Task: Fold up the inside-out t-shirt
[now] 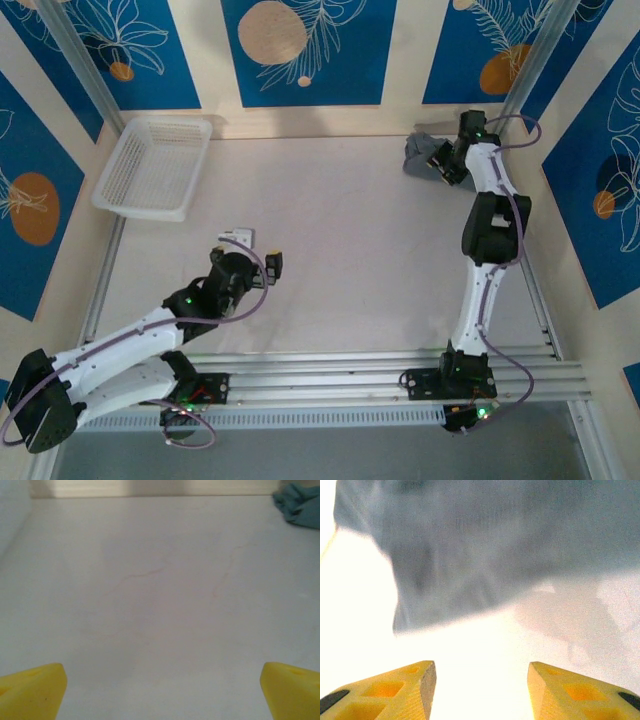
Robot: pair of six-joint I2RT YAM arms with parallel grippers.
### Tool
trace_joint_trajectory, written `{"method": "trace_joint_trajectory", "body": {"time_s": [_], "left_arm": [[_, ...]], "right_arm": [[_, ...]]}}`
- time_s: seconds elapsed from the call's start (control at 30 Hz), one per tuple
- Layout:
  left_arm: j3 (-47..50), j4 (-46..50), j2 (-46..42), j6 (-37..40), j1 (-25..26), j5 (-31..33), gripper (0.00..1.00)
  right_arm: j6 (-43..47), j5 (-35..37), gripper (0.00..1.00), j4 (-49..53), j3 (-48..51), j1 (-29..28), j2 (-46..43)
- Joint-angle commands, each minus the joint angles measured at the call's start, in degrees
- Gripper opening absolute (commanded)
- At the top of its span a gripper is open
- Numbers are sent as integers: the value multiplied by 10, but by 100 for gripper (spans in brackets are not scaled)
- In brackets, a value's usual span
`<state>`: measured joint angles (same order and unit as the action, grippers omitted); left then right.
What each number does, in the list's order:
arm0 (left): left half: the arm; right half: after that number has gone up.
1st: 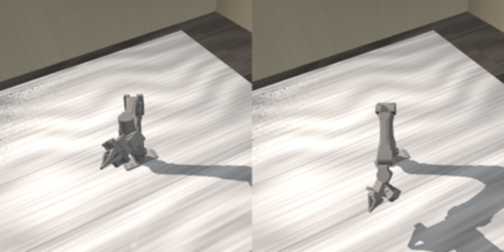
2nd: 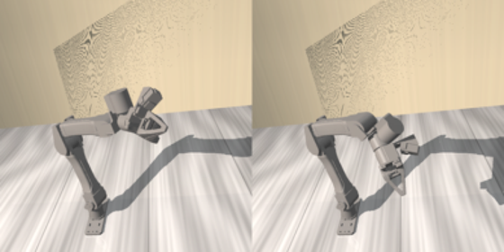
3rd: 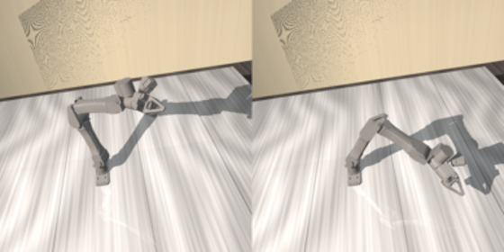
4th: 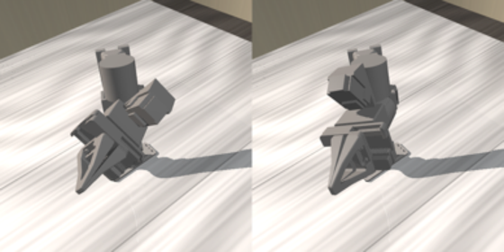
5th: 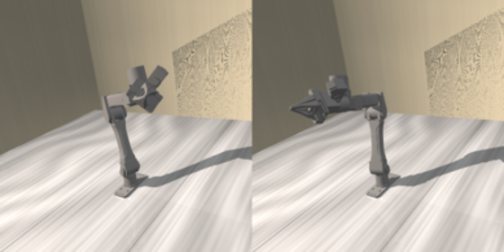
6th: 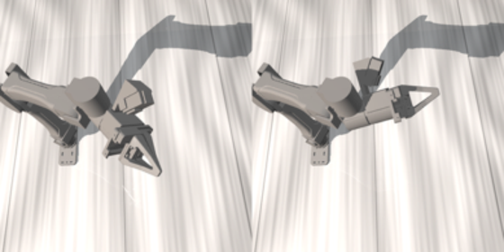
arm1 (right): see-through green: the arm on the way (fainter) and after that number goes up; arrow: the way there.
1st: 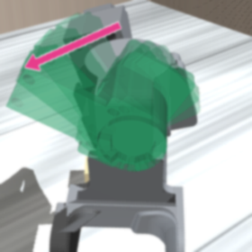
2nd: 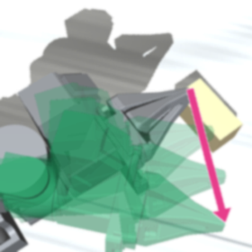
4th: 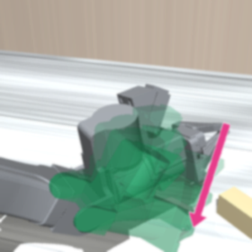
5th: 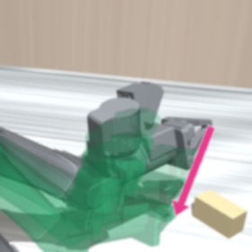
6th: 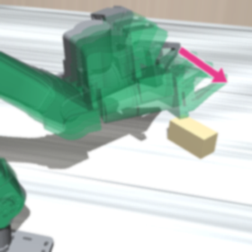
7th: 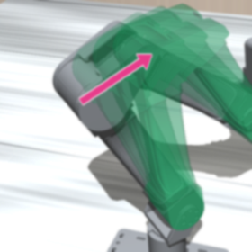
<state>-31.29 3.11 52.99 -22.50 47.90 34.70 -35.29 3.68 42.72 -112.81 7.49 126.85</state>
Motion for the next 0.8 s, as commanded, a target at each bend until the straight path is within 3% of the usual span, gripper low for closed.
{"method": "trace_joint_trajectory", "body": {"time_s": [0.0, 0.17, 0.27, 0.33, 0.43, 0.5, 0.53, 0.6, 0.7, 0.77], "left_arm": [[5, -18, 3, 98, -5, 100, 99], [22, -68, 6, 199, -46, 165, 99], [53, -121, 9, 232, -119, 125, 99], [68, -143, 17, 228, -173, 91, 99], [95, -215, 40, 246, -238, 31, 99], [119, -285, 66, 257, -279, -41, 99], [132, -334, 87, 263, -304, -89, 99], [146, -409, 135, 270, -346, -161, 99], [143, -513, 231, 247, -410, -240, 99], [121, -542, 306, 245, -427, -269, 99]], "right_arm": [[86, -15, 54, -29, 135, -8, -162], [136, 28, 66, -231, 485, -39, -427], [212, 81, 76, -475, 719, -84, -555], [255, 134, 85, -642, 835, -107, -585], [292, 132, 87, -703, 877, -116, -548], [289, 105, 88, -768, 887, -115, -501], [302, 107, 88, -754, 875, -125, -495], [349, 101, 89, -910, 922, -142, -458], [300, 66, 92, -1065, 959, -95, -373], [281, 49, 99, -925, 913, -76, -403]]}}
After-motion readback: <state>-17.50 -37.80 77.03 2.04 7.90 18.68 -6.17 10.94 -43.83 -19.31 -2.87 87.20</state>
